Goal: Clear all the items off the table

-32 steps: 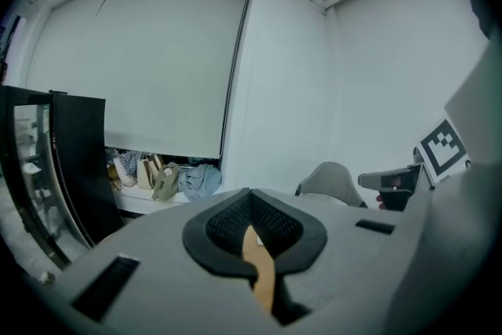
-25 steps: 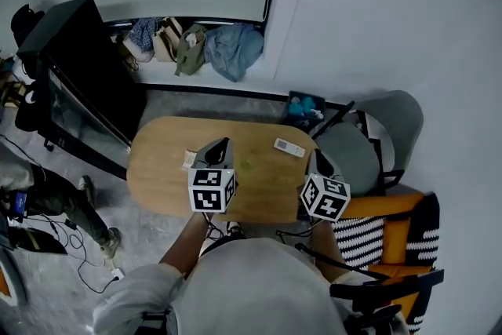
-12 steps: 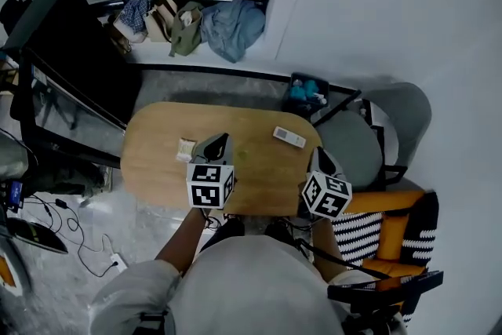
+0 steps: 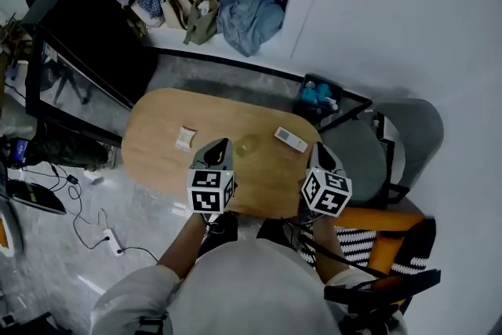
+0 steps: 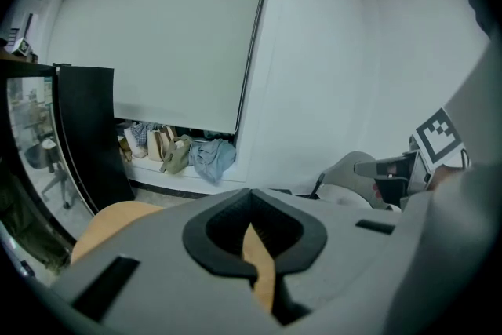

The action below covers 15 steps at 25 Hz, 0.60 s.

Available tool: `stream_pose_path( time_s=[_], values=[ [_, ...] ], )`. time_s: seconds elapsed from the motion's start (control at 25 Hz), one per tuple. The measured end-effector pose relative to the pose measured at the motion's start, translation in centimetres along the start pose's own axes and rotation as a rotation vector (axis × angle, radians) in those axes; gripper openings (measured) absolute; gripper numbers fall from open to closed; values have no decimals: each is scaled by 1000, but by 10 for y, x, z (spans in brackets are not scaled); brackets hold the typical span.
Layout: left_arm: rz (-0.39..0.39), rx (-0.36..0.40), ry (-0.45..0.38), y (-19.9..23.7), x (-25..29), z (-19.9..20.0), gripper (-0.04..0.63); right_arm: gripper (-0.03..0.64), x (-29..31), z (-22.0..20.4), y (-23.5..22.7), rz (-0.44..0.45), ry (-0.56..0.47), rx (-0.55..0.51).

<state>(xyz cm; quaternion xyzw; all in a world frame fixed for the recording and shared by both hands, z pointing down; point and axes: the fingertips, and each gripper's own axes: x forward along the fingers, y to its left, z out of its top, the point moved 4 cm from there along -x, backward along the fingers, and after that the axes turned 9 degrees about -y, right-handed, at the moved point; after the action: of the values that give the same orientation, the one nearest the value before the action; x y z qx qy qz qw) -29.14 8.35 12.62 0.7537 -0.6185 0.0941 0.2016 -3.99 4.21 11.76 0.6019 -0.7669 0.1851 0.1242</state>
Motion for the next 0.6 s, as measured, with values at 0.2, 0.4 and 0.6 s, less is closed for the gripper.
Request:
stream_pose_path(
  time_s=[0.2,0.4,0.6],
  values=[
    [44,-29,27,-1,1,-22,8,23,12,-17,-9,30,45,-7],
    [117,-69,76,23,1,-57,8,23,34,-44,3,73,94,-14],
    [178,-102,117,61,-2,-98,8,25,62,-83,33,117,139,-14]
  ],
)
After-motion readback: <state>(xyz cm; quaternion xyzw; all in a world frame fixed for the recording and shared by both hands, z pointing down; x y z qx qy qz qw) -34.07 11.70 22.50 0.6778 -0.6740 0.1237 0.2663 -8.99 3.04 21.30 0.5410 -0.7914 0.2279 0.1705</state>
